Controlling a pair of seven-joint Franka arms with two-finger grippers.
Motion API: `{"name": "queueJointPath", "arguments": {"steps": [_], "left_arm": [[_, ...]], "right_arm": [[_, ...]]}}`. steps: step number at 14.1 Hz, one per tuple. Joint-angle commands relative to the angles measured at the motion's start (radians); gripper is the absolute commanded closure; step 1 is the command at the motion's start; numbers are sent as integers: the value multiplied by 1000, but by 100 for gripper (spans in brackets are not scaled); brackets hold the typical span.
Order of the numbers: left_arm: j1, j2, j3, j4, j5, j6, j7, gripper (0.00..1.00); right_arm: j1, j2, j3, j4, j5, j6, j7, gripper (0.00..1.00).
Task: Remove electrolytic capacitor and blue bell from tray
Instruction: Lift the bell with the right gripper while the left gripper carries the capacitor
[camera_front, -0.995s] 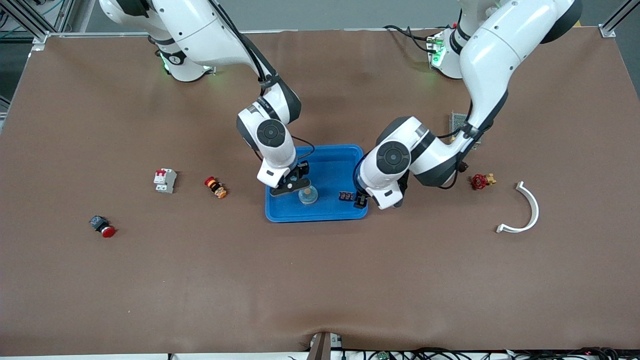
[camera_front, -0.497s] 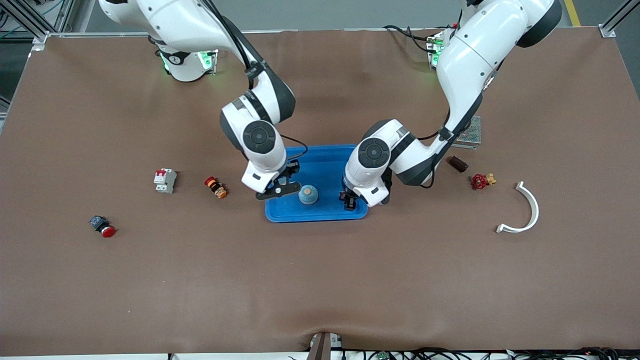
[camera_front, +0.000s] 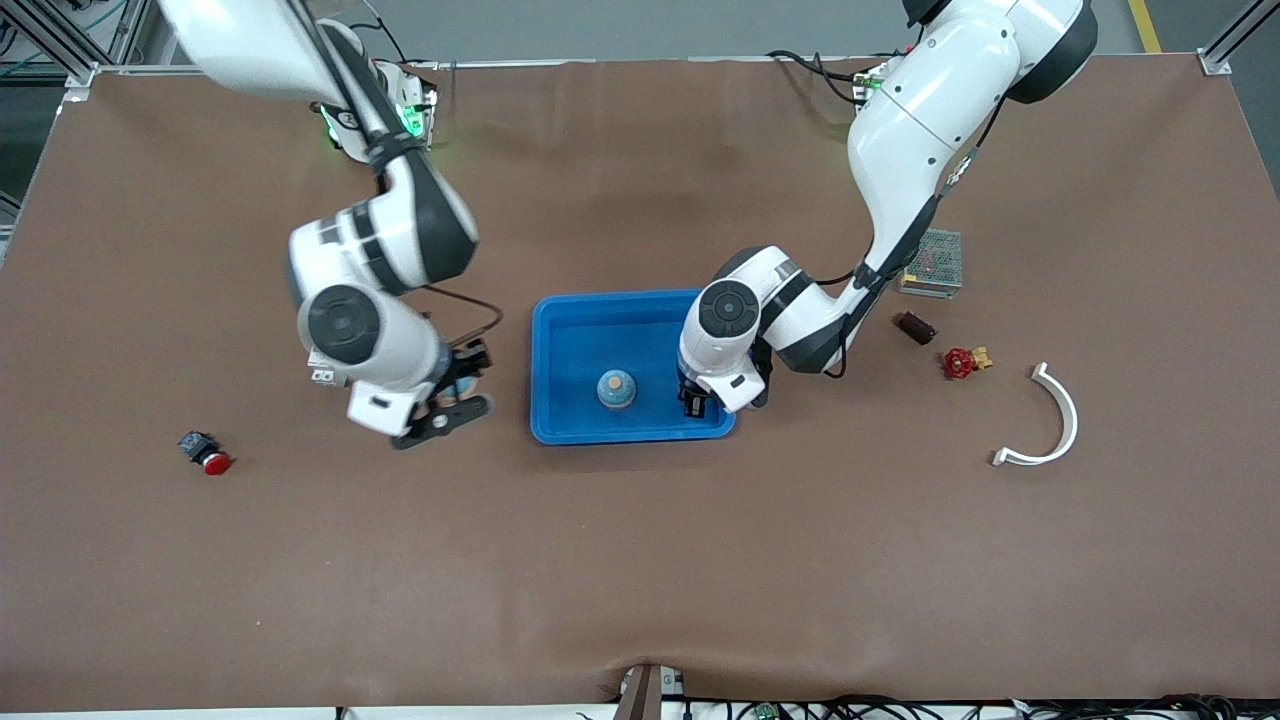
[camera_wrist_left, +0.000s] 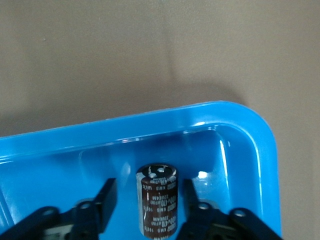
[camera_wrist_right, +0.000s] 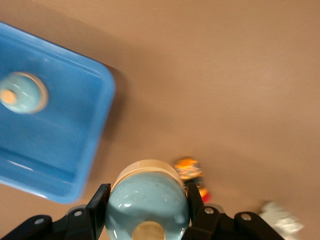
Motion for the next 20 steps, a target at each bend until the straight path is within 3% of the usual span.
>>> {"name": "queueJointPath", "arguments": {"steps": [1,3,9,14,20], "left_arm": [[-11,4,12,21,5,6,-4,90],[-11,-5,12,21,8,6,4,100],[9,-125,7,16,6,-72,18,100],[79,-249,0,4,-8,-247,149,100],[226,-297,-20,-30,-53,-402,382,100]], "right_arm": [[-113,-41,15,-13,13,-23,-233,55],[-181,-55,14,-17,-1,-35,-359,55],[-354,-130,12,-112,-87,12,-676,55],[-478,-132,12,-261,-98,236,-881,55],[-538,-115,12,-389,-98,431,-947,56]]}}
